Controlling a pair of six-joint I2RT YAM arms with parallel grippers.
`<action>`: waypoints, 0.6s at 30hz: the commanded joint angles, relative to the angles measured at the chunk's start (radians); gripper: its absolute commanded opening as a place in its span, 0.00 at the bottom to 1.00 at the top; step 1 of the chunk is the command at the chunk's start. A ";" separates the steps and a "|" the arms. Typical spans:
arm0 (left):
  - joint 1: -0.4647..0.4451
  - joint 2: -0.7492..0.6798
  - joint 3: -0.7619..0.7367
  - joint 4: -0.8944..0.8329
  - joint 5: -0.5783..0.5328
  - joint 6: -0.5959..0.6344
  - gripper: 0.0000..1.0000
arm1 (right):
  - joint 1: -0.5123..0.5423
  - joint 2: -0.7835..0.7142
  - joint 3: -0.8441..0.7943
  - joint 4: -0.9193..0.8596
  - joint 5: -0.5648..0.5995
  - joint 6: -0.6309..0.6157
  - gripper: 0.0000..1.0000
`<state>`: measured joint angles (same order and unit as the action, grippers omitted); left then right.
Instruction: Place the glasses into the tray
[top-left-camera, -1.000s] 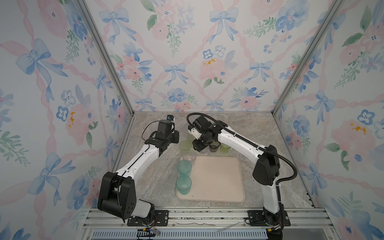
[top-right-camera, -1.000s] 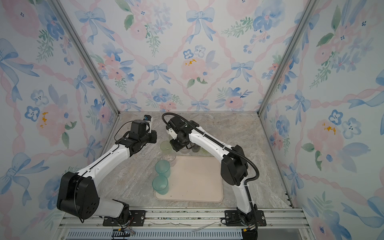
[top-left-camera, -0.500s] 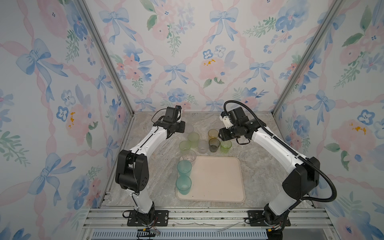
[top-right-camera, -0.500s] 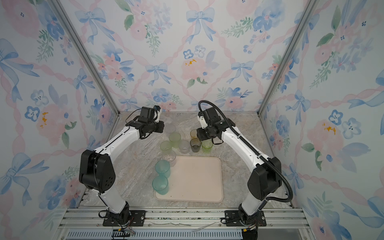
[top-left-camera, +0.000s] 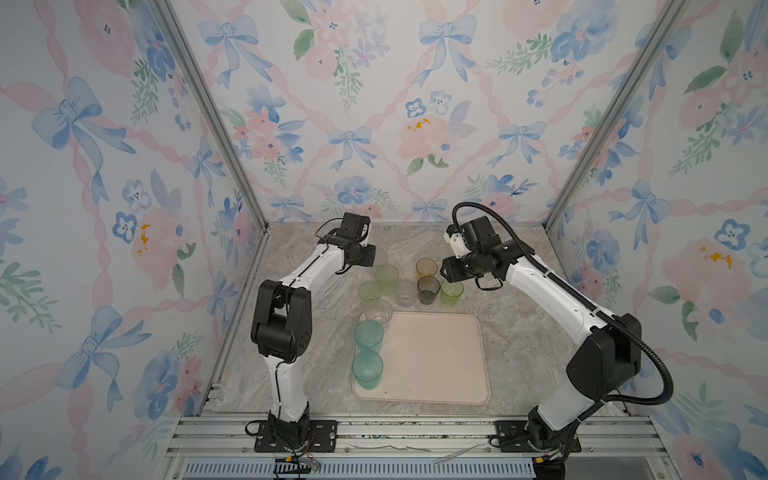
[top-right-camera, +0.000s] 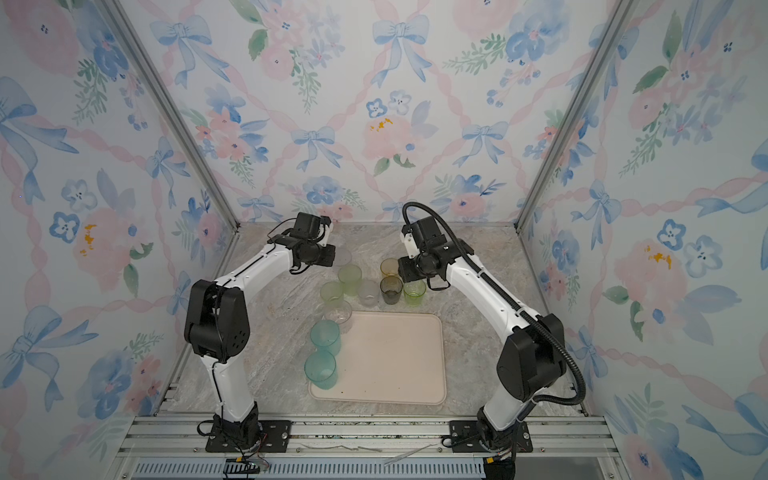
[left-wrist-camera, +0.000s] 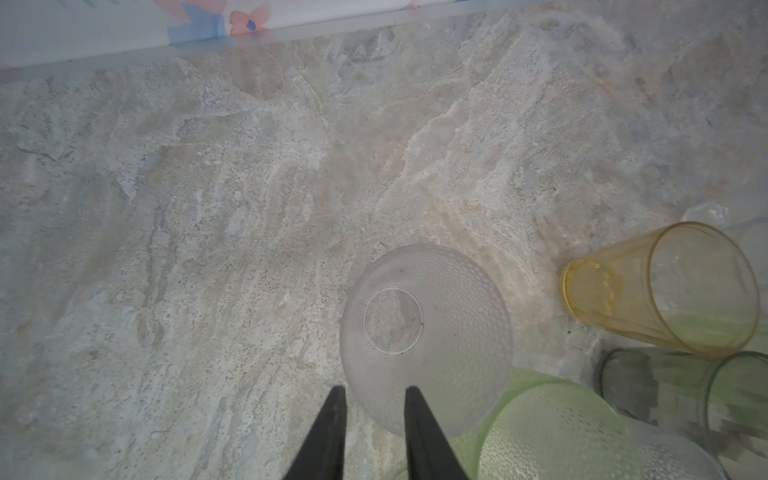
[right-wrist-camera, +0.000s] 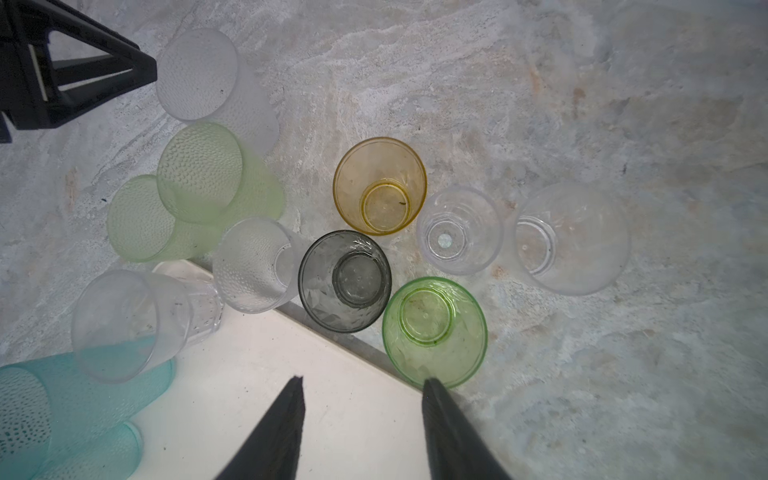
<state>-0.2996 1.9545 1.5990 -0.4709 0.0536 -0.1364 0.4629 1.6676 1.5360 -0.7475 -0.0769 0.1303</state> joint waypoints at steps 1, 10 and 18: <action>0.005 0.033 0.034 -0.017 -0.004 0.023 0.27 | -0.013 -0.022 -0.011 0.011 -0.019 0.011 0.50; 0.006 0.091 0.087 -0.027 -0.033 0.041 0.24 | -0.015 0.014 -0.006 0.022 -0.038 0.015 0.50; 0.005 0.137 0.145 -0.053 -0.052 0.058 0.22 | -0.015 0.039 0.000 0.023 -0.047 0.016 0.50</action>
<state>-0.2996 2.0693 1.7115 -0.4892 0.0193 -0.1036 0.4576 1.6859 1.5345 -0.7315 -0.1093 0.1314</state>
